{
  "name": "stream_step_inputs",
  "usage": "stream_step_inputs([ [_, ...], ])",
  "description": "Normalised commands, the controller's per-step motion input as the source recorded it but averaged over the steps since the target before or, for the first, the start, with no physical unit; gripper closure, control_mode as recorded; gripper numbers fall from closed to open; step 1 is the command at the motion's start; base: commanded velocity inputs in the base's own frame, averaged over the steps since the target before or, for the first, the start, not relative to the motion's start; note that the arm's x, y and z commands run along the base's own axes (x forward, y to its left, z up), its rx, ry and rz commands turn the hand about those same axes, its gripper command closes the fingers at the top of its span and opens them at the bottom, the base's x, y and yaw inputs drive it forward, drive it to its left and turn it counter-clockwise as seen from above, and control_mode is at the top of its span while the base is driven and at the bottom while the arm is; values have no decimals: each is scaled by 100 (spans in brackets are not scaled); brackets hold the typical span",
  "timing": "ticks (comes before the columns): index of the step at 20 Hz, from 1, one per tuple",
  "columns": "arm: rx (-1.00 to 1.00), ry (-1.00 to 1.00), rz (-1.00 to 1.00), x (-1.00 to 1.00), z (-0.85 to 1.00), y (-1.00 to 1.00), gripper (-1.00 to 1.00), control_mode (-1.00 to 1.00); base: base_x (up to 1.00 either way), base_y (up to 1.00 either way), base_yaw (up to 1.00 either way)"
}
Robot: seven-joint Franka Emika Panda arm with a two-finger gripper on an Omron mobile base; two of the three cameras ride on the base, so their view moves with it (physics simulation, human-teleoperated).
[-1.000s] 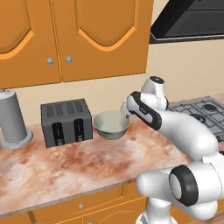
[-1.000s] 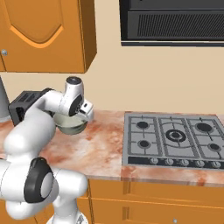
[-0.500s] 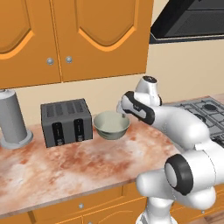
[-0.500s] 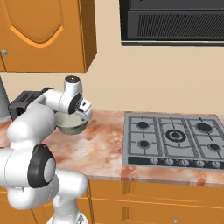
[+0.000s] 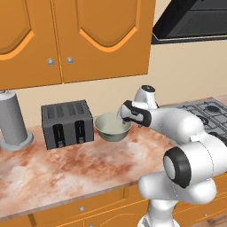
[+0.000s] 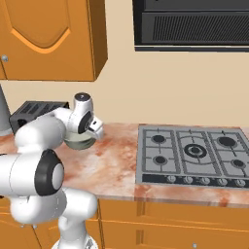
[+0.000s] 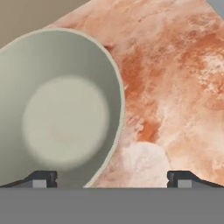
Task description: Pick the cup and bowl from the counter and place them on the counter next to the sink.
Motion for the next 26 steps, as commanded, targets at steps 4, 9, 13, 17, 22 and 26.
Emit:
stream_step_inputs([
  [4, 0, 0, -12, 39, -37, 0, -100, -100, 0, 0, 0],
  [9, 0, 0, -14, 30, -21, 0, -100, -100, 0, 0, 0],
  [13, 0, 0, -11, 8, -17, 0, -100, -100, 0, 0, 0],
  [17, 0, 2, -7, 6, -15, 0, -100, -100, 0, 0, 0],
  [22, 0, 2, -4, 0, -11, 0, -100, -100, 0, 0, 0],
  [26, 0, 1, -2, 0, -7, 0, -100, -100, 0, 0, 0],
])
